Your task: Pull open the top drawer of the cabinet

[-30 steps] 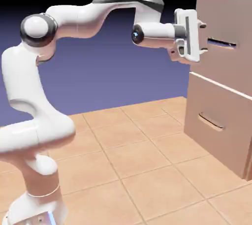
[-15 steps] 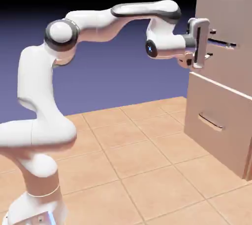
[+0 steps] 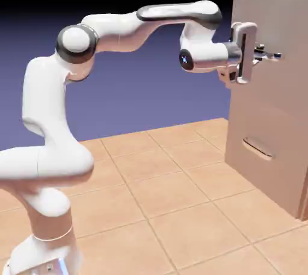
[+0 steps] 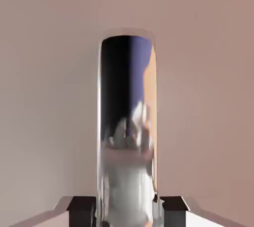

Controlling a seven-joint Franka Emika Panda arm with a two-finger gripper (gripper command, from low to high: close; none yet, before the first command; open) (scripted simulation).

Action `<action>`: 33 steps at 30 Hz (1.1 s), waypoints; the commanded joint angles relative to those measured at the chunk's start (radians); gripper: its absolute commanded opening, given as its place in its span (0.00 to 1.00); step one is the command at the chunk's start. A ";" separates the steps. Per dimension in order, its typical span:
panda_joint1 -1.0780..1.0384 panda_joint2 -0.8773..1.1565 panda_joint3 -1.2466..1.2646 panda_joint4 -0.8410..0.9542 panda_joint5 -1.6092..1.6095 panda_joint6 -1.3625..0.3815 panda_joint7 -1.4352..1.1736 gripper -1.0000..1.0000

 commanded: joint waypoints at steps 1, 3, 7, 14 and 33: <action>0.036 0.004 -0.030 -0.026 0.006 -0.004 -0.009 0.00; 0.109 0.008 -0.091 -0.077 0.015 -0.014 -0.022 0.00; 0.254 0.006 -0.214 -0.174 0.023 -0.029 -0.035 0.00; 0.482 0.017 -0.401 -0.305 0.064 -0.035 -0.114 0.00; 1.057 -0.133 -0.865 -0.644 0.091 0.009 -0.198 1.00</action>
